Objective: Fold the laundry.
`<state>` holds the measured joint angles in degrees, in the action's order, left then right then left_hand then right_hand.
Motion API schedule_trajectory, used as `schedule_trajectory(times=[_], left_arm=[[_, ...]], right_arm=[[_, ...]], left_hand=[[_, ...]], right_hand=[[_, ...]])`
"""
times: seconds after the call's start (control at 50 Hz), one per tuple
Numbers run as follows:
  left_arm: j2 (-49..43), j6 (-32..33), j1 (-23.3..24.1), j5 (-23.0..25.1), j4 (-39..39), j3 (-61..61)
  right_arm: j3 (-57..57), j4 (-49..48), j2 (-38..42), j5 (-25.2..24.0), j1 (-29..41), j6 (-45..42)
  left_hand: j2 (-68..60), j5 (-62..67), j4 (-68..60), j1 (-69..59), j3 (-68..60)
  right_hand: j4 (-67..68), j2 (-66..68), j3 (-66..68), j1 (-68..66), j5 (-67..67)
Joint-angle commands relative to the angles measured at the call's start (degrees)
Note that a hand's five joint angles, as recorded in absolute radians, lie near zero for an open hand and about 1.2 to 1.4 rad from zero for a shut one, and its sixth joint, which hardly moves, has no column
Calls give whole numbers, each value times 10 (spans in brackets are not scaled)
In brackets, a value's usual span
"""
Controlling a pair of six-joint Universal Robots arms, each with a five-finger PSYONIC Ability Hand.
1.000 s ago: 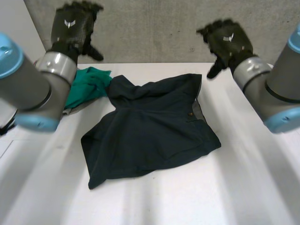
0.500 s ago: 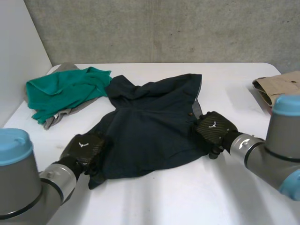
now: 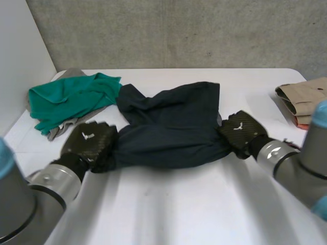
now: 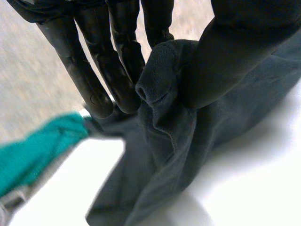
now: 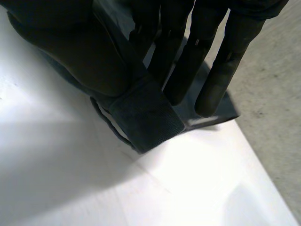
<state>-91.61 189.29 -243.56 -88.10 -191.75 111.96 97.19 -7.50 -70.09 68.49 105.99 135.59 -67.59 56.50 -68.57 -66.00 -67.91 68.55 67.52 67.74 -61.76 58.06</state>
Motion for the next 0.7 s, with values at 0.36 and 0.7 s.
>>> schedule_trajectory(times=[0.36,0.7], left_arm=[[-22,80,2,5,65,-133],[-271,151,-17,6,-196,-553]], right_arm=[[-100,257,-138,40,-27,-23],[-382,-87,42,173,48,53]], left_hand=[[-124,135,-114,-140,-121],[-124,135,-114,-140,-121]], right_hand=[[114,125,123,-182,119],[114,125,123,-182,119]])
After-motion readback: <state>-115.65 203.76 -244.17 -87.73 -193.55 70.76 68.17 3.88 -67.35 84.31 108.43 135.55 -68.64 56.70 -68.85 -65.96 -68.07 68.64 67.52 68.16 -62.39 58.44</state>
